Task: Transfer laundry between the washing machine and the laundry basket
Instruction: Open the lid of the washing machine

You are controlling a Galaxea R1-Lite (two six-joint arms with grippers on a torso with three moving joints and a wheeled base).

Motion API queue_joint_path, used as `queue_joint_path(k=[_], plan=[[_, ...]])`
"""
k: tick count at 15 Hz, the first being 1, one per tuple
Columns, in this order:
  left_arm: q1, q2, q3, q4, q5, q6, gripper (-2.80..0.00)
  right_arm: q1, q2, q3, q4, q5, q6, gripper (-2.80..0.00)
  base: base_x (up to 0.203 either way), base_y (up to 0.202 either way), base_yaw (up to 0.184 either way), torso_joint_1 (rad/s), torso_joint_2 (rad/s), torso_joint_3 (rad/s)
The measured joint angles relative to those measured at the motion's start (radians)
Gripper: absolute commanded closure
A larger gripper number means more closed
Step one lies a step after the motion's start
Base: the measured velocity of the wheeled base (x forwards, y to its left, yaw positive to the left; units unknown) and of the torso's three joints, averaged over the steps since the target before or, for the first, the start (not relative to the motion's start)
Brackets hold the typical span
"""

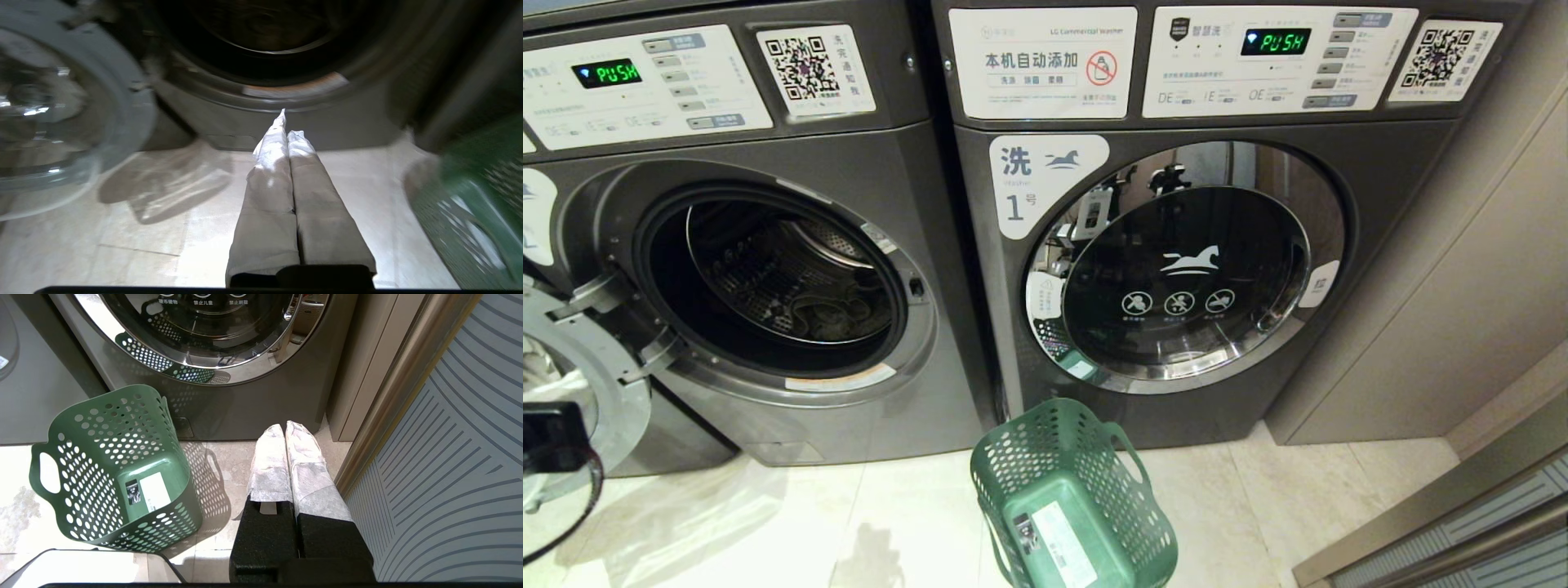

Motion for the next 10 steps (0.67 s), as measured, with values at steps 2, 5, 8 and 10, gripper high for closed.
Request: queue_joint_path(k=[2,5,8,10], plan=[[-0.137,-0.078,0.136,0.006,0.006,-0.009,0.0,0.0,0.0,0.0,0.0,0.0,0.0,0.0,0.0,0.0,0.0,0.0,0.0,0.0],[-0.243,-0.286,0.296,0.105,0.002,-0.038,0.0,0.0,0.0,0.0,0.0,0.0,0.0,0.0,0.0,0.0,0.0,0.0,0.0,0.0],[-0.313,-0.599,0.331,0.391,0.007,-0.093,0.0,0.0,0.0,0.0,0.0,0.0,0.001,0.0,0.0,0.0,0.0,0.0,0.0,0.0],[-0.366,-0.77,0.349,0.557,0.023,-0.125,0.0,0.0,0.0,0.0,0.0,0.0,0.001,0.0,0.0,0.0,0.0,0.0,0.0,0.0]])
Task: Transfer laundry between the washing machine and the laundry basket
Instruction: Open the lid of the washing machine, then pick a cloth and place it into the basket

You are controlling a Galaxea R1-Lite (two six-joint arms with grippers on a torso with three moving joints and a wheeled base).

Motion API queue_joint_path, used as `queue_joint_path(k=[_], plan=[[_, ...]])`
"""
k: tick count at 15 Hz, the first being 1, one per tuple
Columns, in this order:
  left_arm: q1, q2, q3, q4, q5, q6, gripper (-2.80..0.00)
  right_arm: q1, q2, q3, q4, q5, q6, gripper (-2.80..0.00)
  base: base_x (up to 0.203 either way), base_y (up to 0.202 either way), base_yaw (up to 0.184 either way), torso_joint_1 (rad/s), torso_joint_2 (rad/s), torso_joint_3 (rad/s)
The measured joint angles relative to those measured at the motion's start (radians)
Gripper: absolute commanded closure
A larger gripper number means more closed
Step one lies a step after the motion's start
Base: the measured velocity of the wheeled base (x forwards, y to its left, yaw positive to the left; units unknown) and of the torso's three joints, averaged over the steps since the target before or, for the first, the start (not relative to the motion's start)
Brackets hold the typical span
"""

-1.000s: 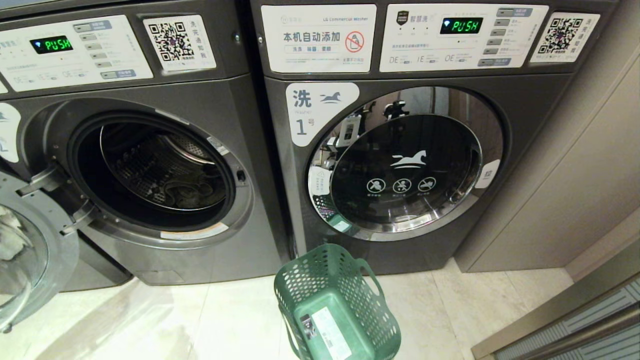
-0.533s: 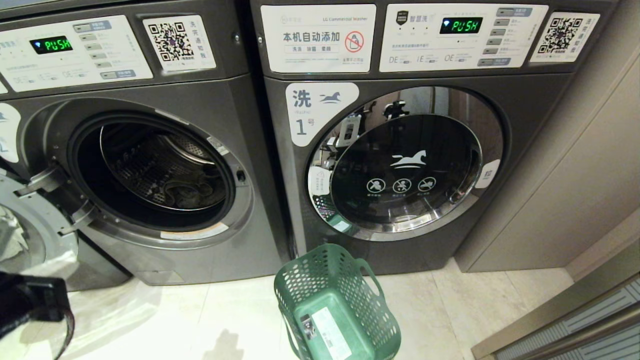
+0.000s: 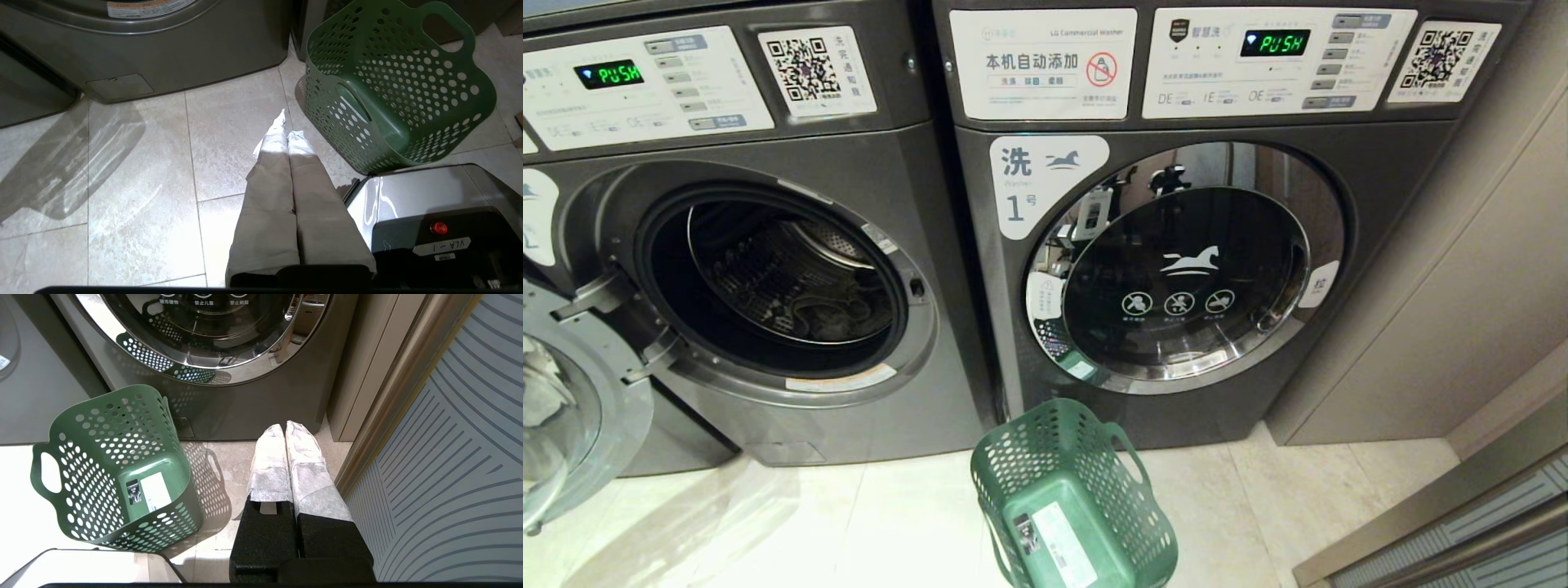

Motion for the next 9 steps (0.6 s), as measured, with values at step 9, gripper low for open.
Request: queue_joint_path(k=[9], plan=[[0.012,-0.4,0.036,0.079,0.027,-0.02,0.0,0.0,0.0,0.0,0.0,0.0,0.0,0.0,0.0,0.0,0.0,0.0,0.0,0.0]])
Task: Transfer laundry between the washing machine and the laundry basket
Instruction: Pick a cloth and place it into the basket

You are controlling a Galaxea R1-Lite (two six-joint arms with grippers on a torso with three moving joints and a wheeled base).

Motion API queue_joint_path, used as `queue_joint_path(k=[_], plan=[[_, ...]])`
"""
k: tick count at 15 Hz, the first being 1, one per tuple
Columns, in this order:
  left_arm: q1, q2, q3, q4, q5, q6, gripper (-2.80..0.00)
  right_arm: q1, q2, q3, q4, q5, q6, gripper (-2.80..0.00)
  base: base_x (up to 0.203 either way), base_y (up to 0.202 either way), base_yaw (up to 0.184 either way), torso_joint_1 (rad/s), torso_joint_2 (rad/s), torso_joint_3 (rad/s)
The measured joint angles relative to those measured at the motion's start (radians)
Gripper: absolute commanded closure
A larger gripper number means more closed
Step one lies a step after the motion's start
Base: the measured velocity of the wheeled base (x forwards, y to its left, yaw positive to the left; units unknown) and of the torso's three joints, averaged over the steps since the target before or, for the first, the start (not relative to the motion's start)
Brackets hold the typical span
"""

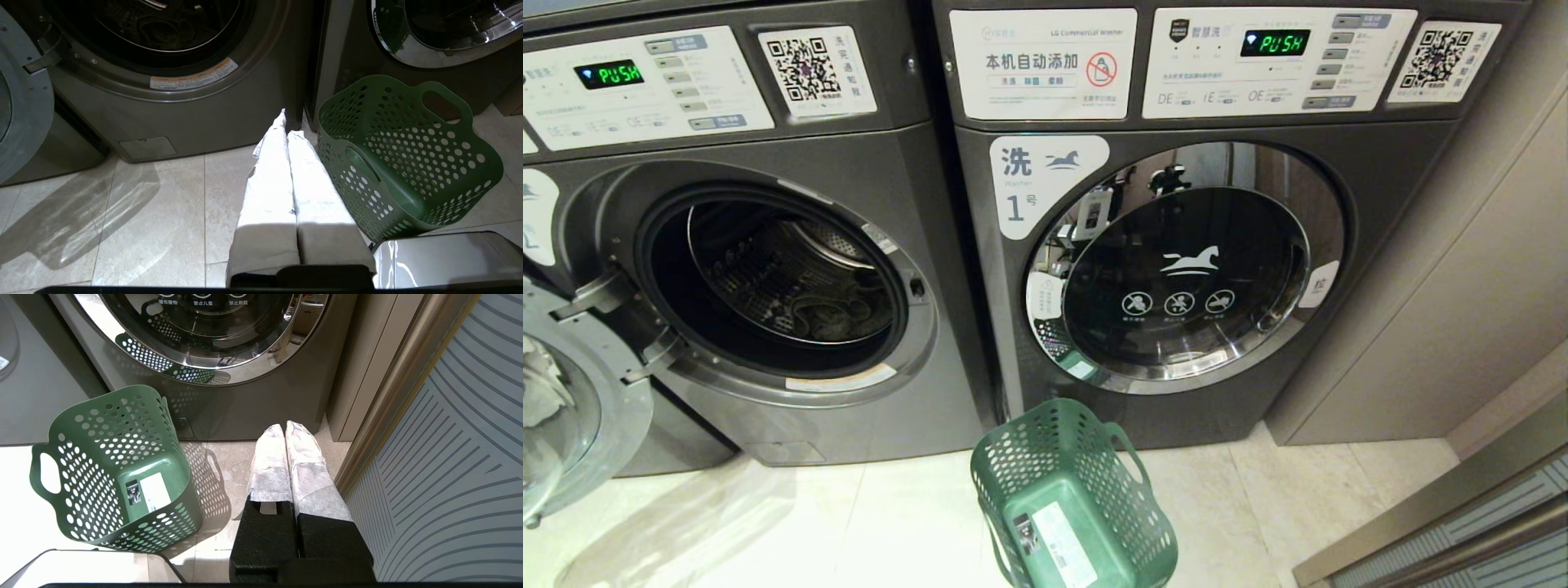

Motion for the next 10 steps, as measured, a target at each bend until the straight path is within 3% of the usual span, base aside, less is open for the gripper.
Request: queue_joint_path(k=[4,10], plan=[[0.0,-0.018,0.001,-0.005,0.04,-0.068,0.0,0.0,0.0,0.0,0.0,0.0,0.0,0.0,0.0,0.0,0.0,0.0,0.0,0.0],[0.0,-0.02,0.002,-0.005,0.042,-0.07,0.0,0.0,0.0,0.0,0.0,0.001,-0.007,0.0,0.0,0.0,0.0,0.0,0.0,0.0]])
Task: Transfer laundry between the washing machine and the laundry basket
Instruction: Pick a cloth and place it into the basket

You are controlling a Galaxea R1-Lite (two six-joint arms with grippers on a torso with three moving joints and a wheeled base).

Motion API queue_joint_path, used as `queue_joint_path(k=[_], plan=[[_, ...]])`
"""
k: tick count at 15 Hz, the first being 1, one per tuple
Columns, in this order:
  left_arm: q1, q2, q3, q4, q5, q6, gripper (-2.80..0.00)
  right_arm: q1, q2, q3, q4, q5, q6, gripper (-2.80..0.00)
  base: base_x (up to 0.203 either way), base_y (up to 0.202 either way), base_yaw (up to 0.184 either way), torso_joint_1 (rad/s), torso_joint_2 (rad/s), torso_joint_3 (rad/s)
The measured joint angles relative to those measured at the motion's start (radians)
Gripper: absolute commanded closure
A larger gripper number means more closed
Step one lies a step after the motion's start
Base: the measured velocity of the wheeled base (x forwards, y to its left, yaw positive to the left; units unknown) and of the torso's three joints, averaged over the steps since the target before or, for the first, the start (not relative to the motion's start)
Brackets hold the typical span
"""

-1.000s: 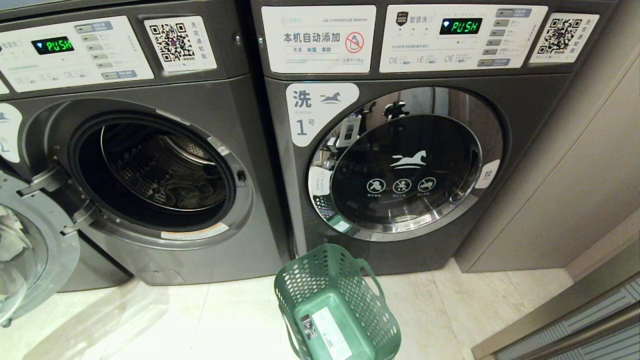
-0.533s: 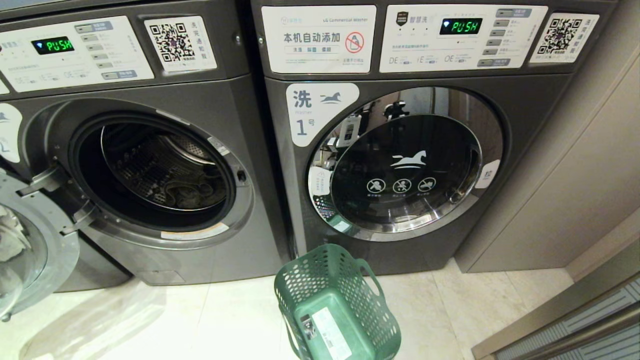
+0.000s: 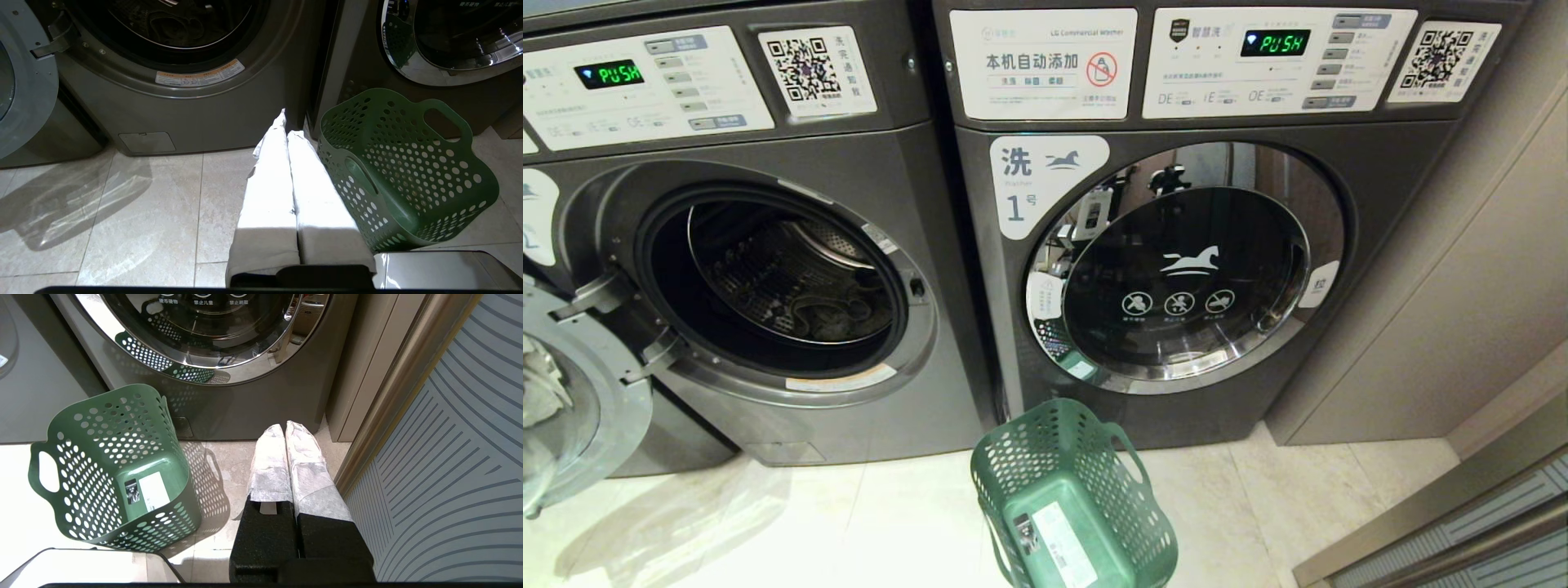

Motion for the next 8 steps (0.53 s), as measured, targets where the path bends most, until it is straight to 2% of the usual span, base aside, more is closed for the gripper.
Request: queue_joint_path(k=[8], plan=[[0.0,0.0,0.0,0.0,0.0,-0.004,0.0,0.0,0.0,0.0,0.0,0.0,-0.002,0.0,0.0,0.0,0.0,0.0,0.0,0.0]])
